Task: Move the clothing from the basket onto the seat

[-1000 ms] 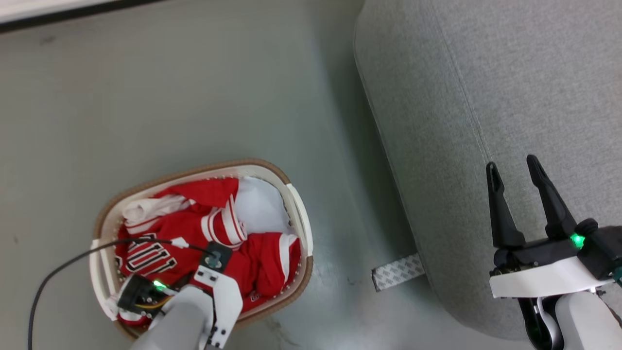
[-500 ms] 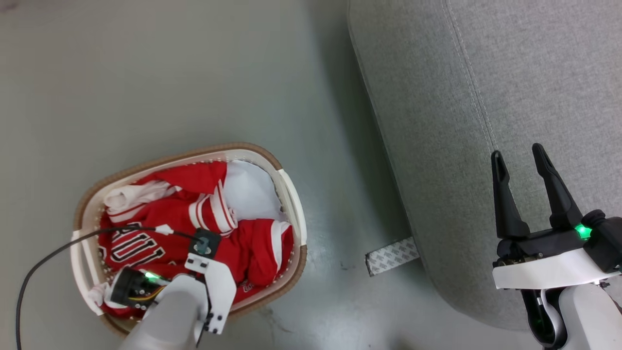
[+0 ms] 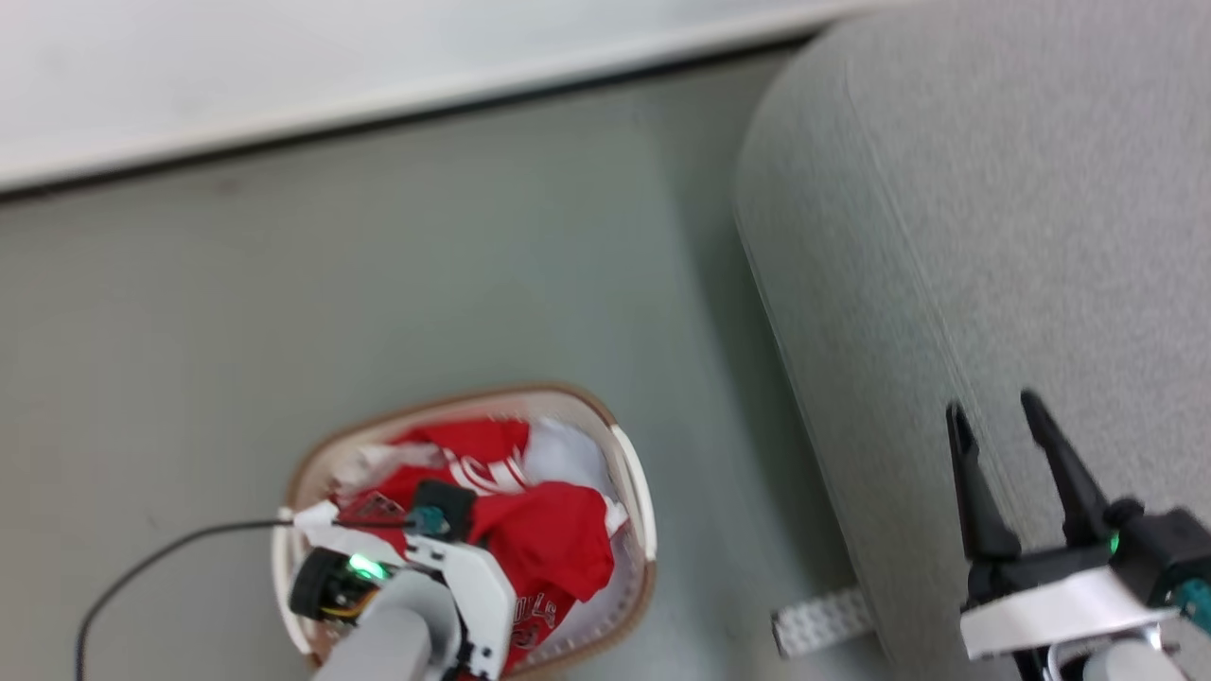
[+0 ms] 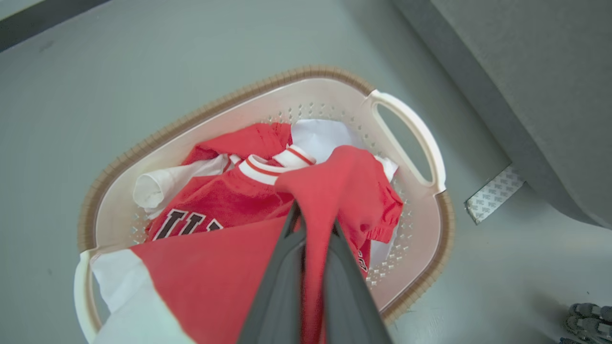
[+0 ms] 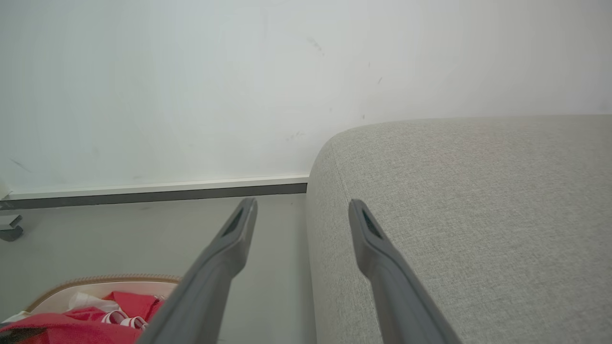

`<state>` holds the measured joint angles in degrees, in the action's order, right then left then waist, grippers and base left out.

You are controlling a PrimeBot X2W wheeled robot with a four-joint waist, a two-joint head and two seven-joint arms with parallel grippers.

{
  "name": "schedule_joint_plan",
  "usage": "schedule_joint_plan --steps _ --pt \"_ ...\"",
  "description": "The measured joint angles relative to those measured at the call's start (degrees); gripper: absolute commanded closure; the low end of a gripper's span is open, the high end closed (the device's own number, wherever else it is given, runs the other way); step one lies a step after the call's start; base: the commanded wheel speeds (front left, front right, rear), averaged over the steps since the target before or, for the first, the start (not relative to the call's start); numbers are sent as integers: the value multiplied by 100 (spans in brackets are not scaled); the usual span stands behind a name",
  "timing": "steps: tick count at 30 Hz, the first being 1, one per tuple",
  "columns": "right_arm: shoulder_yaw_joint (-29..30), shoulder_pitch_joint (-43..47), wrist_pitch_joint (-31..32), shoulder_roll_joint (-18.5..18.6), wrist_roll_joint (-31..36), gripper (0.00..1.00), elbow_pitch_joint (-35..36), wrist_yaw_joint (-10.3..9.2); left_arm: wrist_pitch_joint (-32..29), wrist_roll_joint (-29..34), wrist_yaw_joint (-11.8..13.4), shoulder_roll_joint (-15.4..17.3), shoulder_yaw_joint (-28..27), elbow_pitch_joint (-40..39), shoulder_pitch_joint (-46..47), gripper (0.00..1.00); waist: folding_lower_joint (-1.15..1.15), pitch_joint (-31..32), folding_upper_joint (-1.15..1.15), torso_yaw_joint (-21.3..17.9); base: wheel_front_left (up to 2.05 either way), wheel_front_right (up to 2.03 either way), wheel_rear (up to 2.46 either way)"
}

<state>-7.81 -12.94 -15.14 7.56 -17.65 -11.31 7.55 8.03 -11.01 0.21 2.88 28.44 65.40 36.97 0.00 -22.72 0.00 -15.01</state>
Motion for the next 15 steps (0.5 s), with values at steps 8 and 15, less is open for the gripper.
schedule_joint_plan --steps 8,15 --pt "45 704 -1 7 118 0 -225 0 -196 -673 -69 -7 614 -1094 -555 100 0 1207 0 445 0 0 0" --pt "52 1023 -1 -37 224 0 -286 0 -278 -843 66 12 667 -2086 -701 100 -1 2086 0 819 0 0 0"
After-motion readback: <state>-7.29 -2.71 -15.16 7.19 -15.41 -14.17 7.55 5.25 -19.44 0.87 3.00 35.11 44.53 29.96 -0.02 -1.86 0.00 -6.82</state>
